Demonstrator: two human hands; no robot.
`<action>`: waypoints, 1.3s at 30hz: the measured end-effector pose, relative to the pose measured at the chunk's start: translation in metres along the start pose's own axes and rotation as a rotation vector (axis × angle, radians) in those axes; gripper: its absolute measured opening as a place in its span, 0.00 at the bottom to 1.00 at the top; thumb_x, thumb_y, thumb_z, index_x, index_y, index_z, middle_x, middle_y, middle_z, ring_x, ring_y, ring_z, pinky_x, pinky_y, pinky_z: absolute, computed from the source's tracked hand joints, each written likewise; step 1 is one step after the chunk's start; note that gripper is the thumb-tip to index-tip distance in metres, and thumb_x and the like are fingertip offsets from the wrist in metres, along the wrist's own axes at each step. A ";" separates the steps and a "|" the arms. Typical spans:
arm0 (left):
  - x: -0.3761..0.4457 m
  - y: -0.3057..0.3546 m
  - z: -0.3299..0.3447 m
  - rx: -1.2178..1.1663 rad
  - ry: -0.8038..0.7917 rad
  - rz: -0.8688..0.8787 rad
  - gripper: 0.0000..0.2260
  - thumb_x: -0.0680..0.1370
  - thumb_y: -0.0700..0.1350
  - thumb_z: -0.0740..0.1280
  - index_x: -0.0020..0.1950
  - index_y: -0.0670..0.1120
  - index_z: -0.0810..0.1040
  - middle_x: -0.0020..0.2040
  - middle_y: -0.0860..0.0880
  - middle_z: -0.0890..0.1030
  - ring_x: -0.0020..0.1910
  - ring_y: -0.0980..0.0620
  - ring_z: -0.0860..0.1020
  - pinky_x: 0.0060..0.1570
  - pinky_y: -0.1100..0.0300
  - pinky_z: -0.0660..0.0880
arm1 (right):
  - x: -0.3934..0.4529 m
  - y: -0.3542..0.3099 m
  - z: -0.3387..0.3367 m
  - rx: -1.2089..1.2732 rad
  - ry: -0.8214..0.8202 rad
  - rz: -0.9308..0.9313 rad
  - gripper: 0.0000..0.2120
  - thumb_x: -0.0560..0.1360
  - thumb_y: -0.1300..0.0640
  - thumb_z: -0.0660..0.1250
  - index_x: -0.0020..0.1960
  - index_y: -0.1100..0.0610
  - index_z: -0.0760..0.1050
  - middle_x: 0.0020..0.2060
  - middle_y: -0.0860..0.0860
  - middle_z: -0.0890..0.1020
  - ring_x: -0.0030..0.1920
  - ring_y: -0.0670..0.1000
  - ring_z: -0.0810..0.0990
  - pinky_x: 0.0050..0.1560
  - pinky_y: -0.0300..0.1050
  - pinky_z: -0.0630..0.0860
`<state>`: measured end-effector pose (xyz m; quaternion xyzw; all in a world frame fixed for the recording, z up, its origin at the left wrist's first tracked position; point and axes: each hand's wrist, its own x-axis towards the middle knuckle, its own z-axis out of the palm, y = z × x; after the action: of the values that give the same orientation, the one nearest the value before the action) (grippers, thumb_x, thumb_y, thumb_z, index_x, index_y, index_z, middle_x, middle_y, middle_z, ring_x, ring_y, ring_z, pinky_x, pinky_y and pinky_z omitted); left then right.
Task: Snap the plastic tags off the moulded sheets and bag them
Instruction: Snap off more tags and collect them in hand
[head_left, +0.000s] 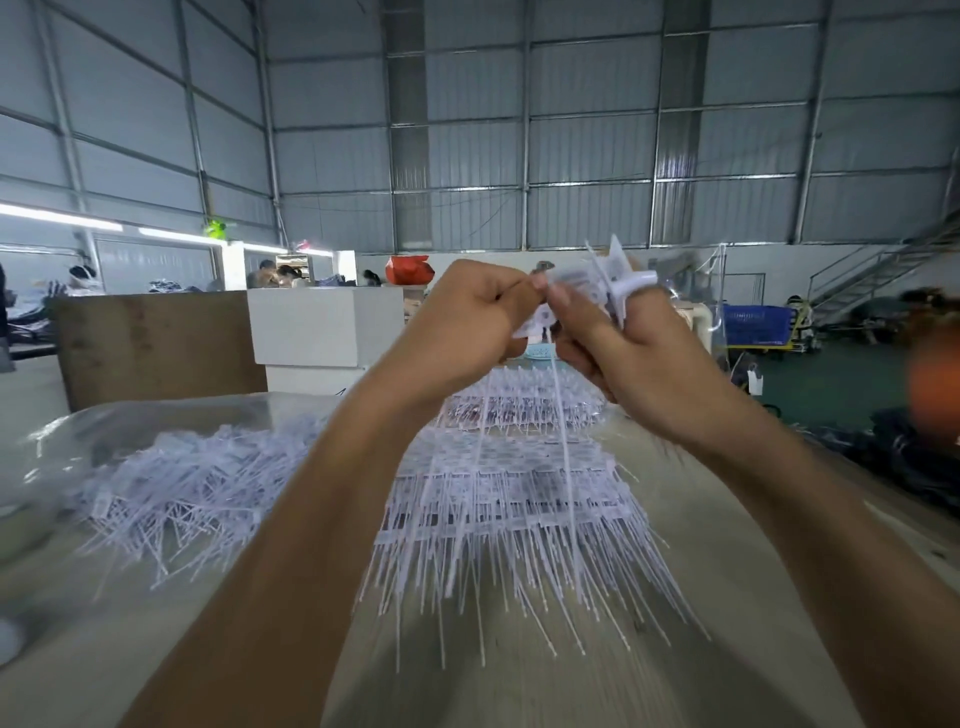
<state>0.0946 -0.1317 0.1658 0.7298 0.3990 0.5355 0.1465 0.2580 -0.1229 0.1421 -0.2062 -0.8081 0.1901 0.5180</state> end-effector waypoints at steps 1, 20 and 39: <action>-0.001 -0.001 -0.002 -0.027 -0.034 -0.020 0.18 0.84 0.42 0.62 0.38 0.31 0.72 0.28 0.51 0.64 0.24 0.57 0.64 0.29 0.66 0.69 | 0.000 -0.001 -0.002 -0.065 -0.021 -0.014 0.14 0.83 0.47 0.59 0.54 0.59 0.70 0.29 0.34 0.76 0.28 0.37 0.75 0.29 0.27 0.68; -0.006 0.011 0.004 0.089 -0.071 -0.066 0.21 0.85 0.46 0.61 0.32 0.44 0.75 0.21 0.56 0.69 0.23 0.55 0.65 0.28 0.63 0.63 | 0.005 0.015 0.001 -0.244 0.152 -0.059 0.15 0.82 0.42 0.56 0.40 0.47 0.69 0.24 0.39 0.74 0.26 0.41 0.71 0.30 0.31 0.65; -0.005 0.011 0.010 0.261 -0.067 0.072 0.11 0.83 0.45 0.64 0.50 0.40 0.83 0.40 0.38 0.81 0.29 0.54 0.79 0.35 0.60 0.75 | 0.004 0.012 -0.012 0.251 0.146 0.161 0.19 0.83 0.43 0.60 0.34 0.47 0.70 0.25 0.43 0.62 0.25 0.44 0.57 0.23 0.36 0.58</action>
<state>0.1074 -0.1403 0.1657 0.7739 0.4336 0.4593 0.0444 0.2692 -0.1093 0.1430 -0.2173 -0.7192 0.3148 0.5800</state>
